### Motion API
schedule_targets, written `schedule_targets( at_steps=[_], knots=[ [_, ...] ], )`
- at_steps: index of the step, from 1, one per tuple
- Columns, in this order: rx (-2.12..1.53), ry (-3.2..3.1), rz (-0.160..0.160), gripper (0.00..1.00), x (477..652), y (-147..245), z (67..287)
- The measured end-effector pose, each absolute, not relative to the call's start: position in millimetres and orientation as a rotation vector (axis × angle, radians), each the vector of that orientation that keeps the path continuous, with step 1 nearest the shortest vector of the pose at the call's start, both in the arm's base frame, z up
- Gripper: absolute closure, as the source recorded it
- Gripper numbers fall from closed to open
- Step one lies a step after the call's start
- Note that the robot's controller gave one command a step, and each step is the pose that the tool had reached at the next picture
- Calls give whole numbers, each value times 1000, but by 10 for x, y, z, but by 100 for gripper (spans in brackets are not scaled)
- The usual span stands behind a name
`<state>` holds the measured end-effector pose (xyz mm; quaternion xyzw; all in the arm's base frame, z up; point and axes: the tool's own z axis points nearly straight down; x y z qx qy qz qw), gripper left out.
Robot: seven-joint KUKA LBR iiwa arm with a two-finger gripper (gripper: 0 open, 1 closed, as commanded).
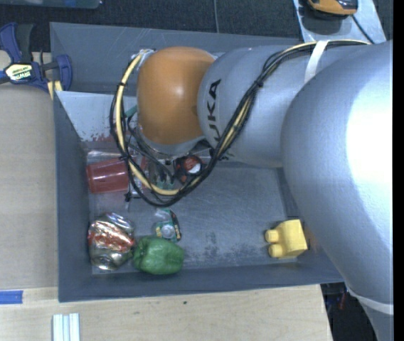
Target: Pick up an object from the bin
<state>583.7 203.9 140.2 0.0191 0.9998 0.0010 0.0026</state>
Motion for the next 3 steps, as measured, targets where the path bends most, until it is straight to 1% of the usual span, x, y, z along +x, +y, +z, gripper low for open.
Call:
schedule_targets(
  at_steps=[1,2,3],
  knots=[
    [-205,3118,5,0,6023,1892,1302],
    [-123,3134,2,0,5917,1899,1806],
    [-96,3119,7,0,5799,1949,1845]
  ],
)
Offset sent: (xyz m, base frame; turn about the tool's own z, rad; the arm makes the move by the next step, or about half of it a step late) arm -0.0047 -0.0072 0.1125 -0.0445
